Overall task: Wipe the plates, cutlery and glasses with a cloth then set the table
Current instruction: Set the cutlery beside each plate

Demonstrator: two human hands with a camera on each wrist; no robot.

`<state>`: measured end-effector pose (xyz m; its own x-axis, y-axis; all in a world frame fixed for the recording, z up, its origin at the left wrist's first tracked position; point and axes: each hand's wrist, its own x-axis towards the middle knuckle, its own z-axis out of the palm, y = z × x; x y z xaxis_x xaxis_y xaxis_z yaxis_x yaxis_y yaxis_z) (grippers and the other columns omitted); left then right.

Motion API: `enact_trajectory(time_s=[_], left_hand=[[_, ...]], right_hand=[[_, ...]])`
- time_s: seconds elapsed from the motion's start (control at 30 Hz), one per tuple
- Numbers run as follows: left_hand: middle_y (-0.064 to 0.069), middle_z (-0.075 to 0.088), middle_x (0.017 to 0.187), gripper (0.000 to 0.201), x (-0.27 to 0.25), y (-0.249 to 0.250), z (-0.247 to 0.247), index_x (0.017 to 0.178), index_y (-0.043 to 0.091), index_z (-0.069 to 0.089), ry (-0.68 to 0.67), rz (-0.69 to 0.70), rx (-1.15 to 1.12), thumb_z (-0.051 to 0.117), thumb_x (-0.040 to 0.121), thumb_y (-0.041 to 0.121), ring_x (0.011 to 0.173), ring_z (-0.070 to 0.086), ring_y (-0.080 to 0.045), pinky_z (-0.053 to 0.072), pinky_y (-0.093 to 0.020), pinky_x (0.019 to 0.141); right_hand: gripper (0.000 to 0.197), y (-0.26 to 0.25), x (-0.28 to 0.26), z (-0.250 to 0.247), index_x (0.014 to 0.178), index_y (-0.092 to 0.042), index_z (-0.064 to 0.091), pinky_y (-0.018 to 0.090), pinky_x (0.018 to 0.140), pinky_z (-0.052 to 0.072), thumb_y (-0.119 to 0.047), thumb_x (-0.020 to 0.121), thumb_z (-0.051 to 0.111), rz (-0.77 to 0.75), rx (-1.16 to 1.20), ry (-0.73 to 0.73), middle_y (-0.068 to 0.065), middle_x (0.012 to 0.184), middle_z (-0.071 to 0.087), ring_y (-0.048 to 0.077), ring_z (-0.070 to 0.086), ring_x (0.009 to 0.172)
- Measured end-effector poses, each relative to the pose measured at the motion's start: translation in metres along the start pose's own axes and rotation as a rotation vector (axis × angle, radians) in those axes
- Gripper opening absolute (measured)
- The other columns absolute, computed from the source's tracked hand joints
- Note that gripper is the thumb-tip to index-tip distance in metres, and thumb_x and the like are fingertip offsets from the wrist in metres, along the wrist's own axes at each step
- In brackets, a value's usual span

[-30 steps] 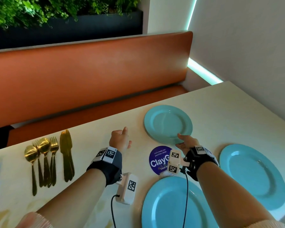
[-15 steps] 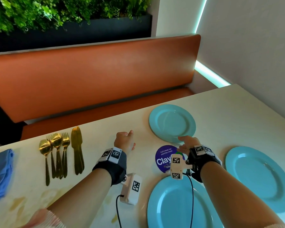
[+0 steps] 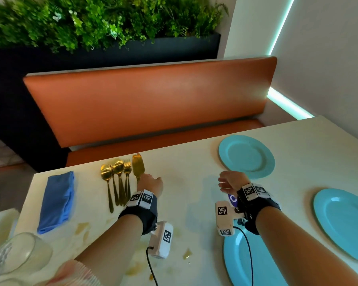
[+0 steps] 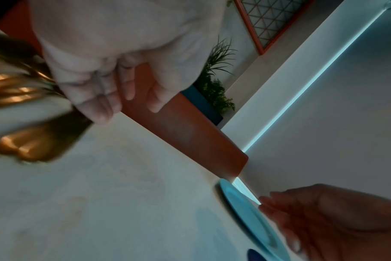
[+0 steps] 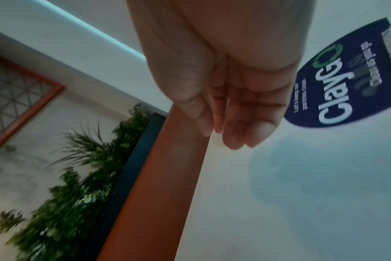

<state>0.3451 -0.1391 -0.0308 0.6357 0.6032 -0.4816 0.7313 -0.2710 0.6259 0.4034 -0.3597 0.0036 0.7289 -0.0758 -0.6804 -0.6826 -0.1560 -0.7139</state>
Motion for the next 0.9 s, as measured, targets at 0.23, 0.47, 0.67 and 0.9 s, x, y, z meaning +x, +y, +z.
enact_trajectory(time_s=[0.23,0.47,0.67,0.9], left_hand=[[-0.017,0.047,0.134,0.046,0.020,-0.047,-0.067,0.133,0.001,0.038,0.099,-0.111,0.262,0.047,0.094,0.023,0.120,0.048,-0.031,0.038,-0.038,0.105],[-0.017,0.041,0.135,0.067,0.059,-0.064,-0.074,0.132,0.002,0.033,0.083,-0.139,0.285,0.058,0.088,0.046,0.125,0.040,-0.031,0.036,-0.039,0.102],[-0.015,0.048,0.127,0.076,0.080,-0.063,-0.063,0.126,0.003,0.038,0.091,-0.149,0.363,0.062,0.079,0.058,0.116,0.048,-0.027,0.041,-0.035,0.096],[-0.015,0.055,0.119,0.038,0.090,-0.062,-0.064,0.115,0.003,0.045,0.043,-0.186,0.269,0.059,0.084,0.020,0.107,0.057,-0.029,0.047,-0.037,0.092]], right_hand=[[0.023,0.006,-0.036,0.068,0.072,-0.008,0.050,0.027,0.054,0.044,-0.009,0.095,0.046,-0.026,-0.201,-0.048,0.005,0.074,0.056,0.017,0.052,0.060],[0.012,0.007,-0.041,0.118,0.099,-0.004,0.056,0.026,0.054,0.044,-0.009,0.095,0.045,-0.068,-0.286,-0.114,0.004,0.075,0.057,0.017,0.053,0.059],[0.010,0.009,-0.027,0.131,0.097,-0.003,0.054,0.026,0.055,0.043,-0.009,0.094,0.048,-0.037,-0.300,-0.116,0.005,0.074,0.057,0.017,0.052,0.058],[0.011,0.010,-0.014,0.136,0.090,-0.003,0.054,0.025,0.053,0.038,-0.005,0.094,0.043,-0.007,-0.385,-0.121,0.005,0.070,0.052,0.018,0.046,0.054]])
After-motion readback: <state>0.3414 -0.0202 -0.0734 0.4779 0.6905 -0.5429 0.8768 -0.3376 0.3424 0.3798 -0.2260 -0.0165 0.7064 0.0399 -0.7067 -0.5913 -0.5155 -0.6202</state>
